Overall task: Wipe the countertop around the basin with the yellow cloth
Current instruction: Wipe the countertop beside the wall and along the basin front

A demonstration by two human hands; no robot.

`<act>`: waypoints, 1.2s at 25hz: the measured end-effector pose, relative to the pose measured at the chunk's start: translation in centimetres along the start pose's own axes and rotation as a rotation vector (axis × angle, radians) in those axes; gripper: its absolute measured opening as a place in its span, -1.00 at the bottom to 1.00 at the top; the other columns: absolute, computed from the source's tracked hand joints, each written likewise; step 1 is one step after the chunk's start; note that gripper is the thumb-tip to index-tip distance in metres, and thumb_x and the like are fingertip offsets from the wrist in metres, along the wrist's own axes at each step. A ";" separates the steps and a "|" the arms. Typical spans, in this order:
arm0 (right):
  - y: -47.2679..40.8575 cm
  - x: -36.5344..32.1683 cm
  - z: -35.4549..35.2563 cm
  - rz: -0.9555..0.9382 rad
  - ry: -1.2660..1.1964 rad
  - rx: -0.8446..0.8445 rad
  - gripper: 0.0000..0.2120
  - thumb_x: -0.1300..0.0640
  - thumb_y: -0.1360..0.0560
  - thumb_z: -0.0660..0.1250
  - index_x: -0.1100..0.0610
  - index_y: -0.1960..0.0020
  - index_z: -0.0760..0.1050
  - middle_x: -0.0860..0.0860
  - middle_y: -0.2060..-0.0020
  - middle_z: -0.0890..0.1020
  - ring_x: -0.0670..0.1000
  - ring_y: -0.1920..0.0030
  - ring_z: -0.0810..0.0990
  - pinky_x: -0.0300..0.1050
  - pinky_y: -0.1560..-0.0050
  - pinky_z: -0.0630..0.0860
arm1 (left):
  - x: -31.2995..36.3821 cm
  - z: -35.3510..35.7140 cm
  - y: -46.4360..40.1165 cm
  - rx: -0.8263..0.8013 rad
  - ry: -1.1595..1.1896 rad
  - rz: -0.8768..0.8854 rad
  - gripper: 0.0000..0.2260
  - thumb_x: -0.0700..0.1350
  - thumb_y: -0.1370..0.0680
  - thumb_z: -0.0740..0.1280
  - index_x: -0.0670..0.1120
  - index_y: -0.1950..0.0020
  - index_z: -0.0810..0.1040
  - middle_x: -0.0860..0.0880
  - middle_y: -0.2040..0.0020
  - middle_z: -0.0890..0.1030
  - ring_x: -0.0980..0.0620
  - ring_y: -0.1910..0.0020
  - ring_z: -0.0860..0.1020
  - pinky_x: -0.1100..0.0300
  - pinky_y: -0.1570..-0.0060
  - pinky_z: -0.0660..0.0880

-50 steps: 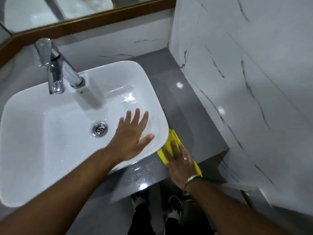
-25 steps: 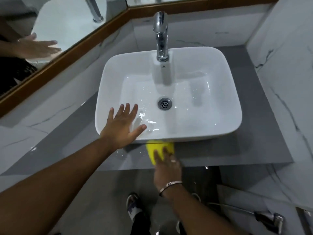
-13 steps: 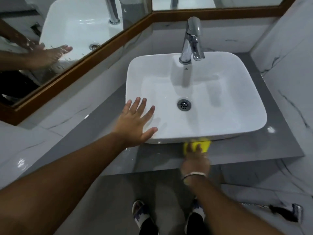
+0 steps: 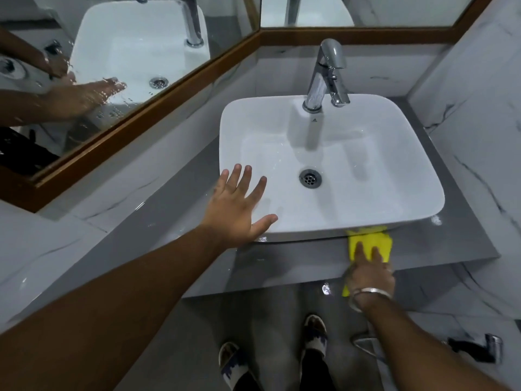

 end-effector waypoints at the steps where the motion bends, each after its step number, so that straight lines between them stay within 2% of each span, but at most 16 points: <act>1: 1.7 -3.1 1.2 -0.086 0.021 -0.001 -0.46 0.11 -0.46 0.15 -0.07 -0.44 0.23 0.13 -0.44 0.31 0.25 -0.31 0.39 0.12 -0.17 0.44 | 0.1 0.0 0.0 0.006 0.000 0.000 -0.24 0.42 -0.48 -0.14 0.01 -0.56 0.10 -0.20 -0.58 0.04 -0.20 -0.56 -0.08 -0.17 -0.51 -0.15; 2: 4.1 -7.1 2.6 -0.239 0.027 -0.008 -0.47 0.13 -0.41 0.11 -0.05 -0.38 0.33 0.14 -0.37 0.43 0.23 -0.28 0.45 0.13 -0.11 0.47 | 0.1 0.0 0.1 0.009 0.003 0.006 -0.24 0.42 -0.48 -0.12 0.00 -0.55 0.12 -0.21 -0.57 0.07 -0.21 -0.56 -0.06 -0.16 -0.51 -0.15; 4: 8.9 -13.5 5.5 -0.547 0.086 -0.052 -0.59 0.12 -0.30 0.18 -0.01 -0.11 0.58 0.11 -0.05 0.66 0.23 0.00 0.58 0.05 0.13 0.55 | 0.0 0.0 0.0 -0.003 0.010 0.015 -0.22 0.44 -0.47 -0.10 0.00 -0.55 0.14 -0.23 -0.56 0.10 -0.22 -0.55 -0.05 -0.15 -0.51 -0.14; 6: 10.9 -16.1 5.0 -0.735 0.160 -0.093 -0.73 0.07 -0.18 0.34 -0.01 0.13 0.63 0.05 0.17 0.69 0.16 0.28 0.57 -0.11 0.38 0.51 | 0.0 -0.2 0.1 -0.016 0.015 0.003 -0.20 0.46 -0.46 -0.11 0.00 -0.56 0.12 -0.24 -0.57 0.07 -0.21 -0.56 -0.08 -0.14 -0.51 -0.16; 7: 10.3 -15.2 3.9 -0.753 0.148 -0.141 -0.76 0.05 -0.19 0.31 -0.01 0.18 0.65 0.03 0.19 0.70 0.14 0.33 0.58 -0.15 0.42 0.49 | 0.0 -0.2 0.2 -0.019 0.021 0.000 -0.19 0.47 -0.45 -0.13 0.01 -0.56 0.10 -0.23 -0.57 0.05 -0.21 -0.56 -0.10 -0.14 -0.51 -0.18; 8: 8.8 -13.2 2.8 -0.735 0.138 -0.180 -0.72 0.07 -0.23 0.23 -0.01 0.17 0.66 0.04 0.16 0.71 0.13 0.34 0.61 -0.16 0.42 0.50 | -0.1 -0.3 0.2 -0.022 0.020 -0.003 -0.19 0.47 -0.45 -0.15 0.01 -0.56 0.09 -0.22 -0.58 0.03 -0.20 -0.56 -0.12 -0.13 -0.51 -0.20; 10: 3.9 -6.3 1.6 -0.573 0.152 -0.088 -0.58 0.12 -0.30 0.14 0.00 -0.04 0.64 0.16 -0.06 0.67 0.20 0.22 0.66 -0.05 0.32 0.56 | -0.2 -0.2 0.0 -0.032 0.010 -0.006 -0.19 0.46 -0.45 -0.14 0.01 -0.56 0.08 -0.21 -0.58 0.01 -0.19 -0.56 -0.14 -0.13 -0.51 -0.21; 12: -0.2 -0.5 0.3 -0.354 0.110 0.005 -0.58 0.14 -0.41 0.24 0.04 -0.26 0.51 0.25 -0.26 0.53 0.29 0.04 0.61 0.11 0.10 0.59 | -0.2 -0.1 -0.1 -0.013 0.008 -0.006 -0.21 0.44 -0.46 -0.09 -0.01 -0.55 0.13 -0.22 -0.57 0.06 -0.21 -0.56 -0.09 -0.15 -0.51 -0.17; 15: -0.8 0.7 1.5 -0.254 0.057 0.018 -0.53 -0.03 -0.49 0.14 0.08 -0.36 0.40 0.29 -0.35 0.42 0.40 -0.18 0.47 0.24 -0.11 0.50 | 0.0 0.1 -0.1 -0.028 -0.016 -0.008 -0.23 0.42 -0.47 -0.09 -0.03 -0.54 0.17 -0.23 -0.56 0.09 -0.23 -0.55 -0.05 -0.18 -0.50 -0.13; 17: 2.0 -3.2 3.6 -0.366 0.031 -0.005 -0.42 -0.19 -0.50 -0.03 0.07 -0.39 0.35 0.28 -0.38 0.36 0.42 -0.32 0.34 0.28 -0.28 0.30 | 0.1 0.2 -0.3 -0.038 -0.046 -0.022 -0.23 0.42 -0.48 -0.12 -0.02 -0.54 0.16 -0.23 -0.56 0.10 -0.24 -0.55 -0.05 -0.18 -0.50 -0.12; 19: 6.0 -8.4 4.6 -0.475 -0.007 0.012 -0.36 -0.30 -0.41 0.04 -0.01 -0.39 0.34 0.23 -0.38 0.39 0.38 -0.35 0.32 0.22 -0.31 0.11 | 0.2 -0.1 -0.5 -0.048 -0.054 -0.009 -0.22 0.43 -0.48 -0.13 -0.03 -0.54 0.17 -0.24 -0.56 0.12 -0.25 -0.55 -0.03 -0.17 -0.50 -0.13; 22: 11.0 -15.1 4.7 -0.583 -0.016 -0.145 -0.42 -0.31 -0.48 -0.05 -0.06 -0.34 0.36 0.21 -0.34 0.46 0.38 -0.28 0.43 0.27 -0.25 0.16 | 0.2 -0.3 -0.5 -0.093 -0.064 -0.005 -0.23 0.42 -0.48 -0.08 -0.03 -0.54 0.16 -0.26 -0.55 0.14 -0.26 -0.55 -0.03 -0.18 -0.50 -0.12; 24: 11.5 -16.6 3.5 -0.623 -0.013 -0.318 -0.38 -0.29 -0.52 -0.27 -0.08 -0.40 0.26 0.20 -0.43 0.32 0.40 -0.36 0.30 0.34 -0.32 0.20 | 0.0 -0.2 -0.4 -0.104 -0.074 -0.009 -0.24 0.42 -0.48 -0.07 -0.02 -0.55 0.14 -0.25 -0.55 0.12 -0.25 -0.55 -0.04 -0.19 -0.50 -0.11; 25: 10.8 -16.1 2.6 -0.651 -0.010 -0.383 -0.38 -0.29 -0.51 -0.26 -0.08 -0.44 0.19 0.18 -0.49 0.21 0.38 -0.42 0.19 0.32 -0.37 0.16 | -0.1 -0.1 -0.4 -0.106 -0.072 -0.012 -0.24 0.42 -0.49 -0.08 -0.02 -0.55 0.14 -0.25 -0.56 0.12 -0.25 -0.55 -0.05 -0.19 -0.50 -0.11; 27: 9.5 -13.0 0.7 -0.790 -0.075 -0.309 -0.45 -0.20 -0.48 -0.07 -0.06 -0.40 0.24 0.14 -0.46 0.27 0.28 -0.41 0.26 0.23 -0.33 0.27 | -0.1 -0.1 -0.2 -0.101 -0.066 -0.020 -0.25 0.41 -0.49 -0.10 -0.01 -0.55 0.13 -0.25 -0.56 0.11 -0.24 -0.55 -0.05 -0.20 -0.50 -0.11; 30: 6.6 -8.0 -5.8 -0.973 -0.270 0.019 -0.66 -0.06 -0.46 0.15 -0.03 -0.17 0.48 0.03 -0.19 0.56 0.10 -0.15 0.55 0.04 -0.06 0.47 | -0.2 0.0 -0.2 -0.090 -0.066 -0.014 -0.26 0.40 -0.50 -0.15 0.00 -0.56 0.11 -0.23 -0.57 0.07 -0.22 -0.56 -0.09 -0.22 -0.49 -0.12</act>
Point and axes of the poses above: each hand's wrist, its own y-axis away from the middle knuckle, its own z-axis out of the palm, x = y × z, the point moved 1 cm from there along -y, towards the middle knuckle
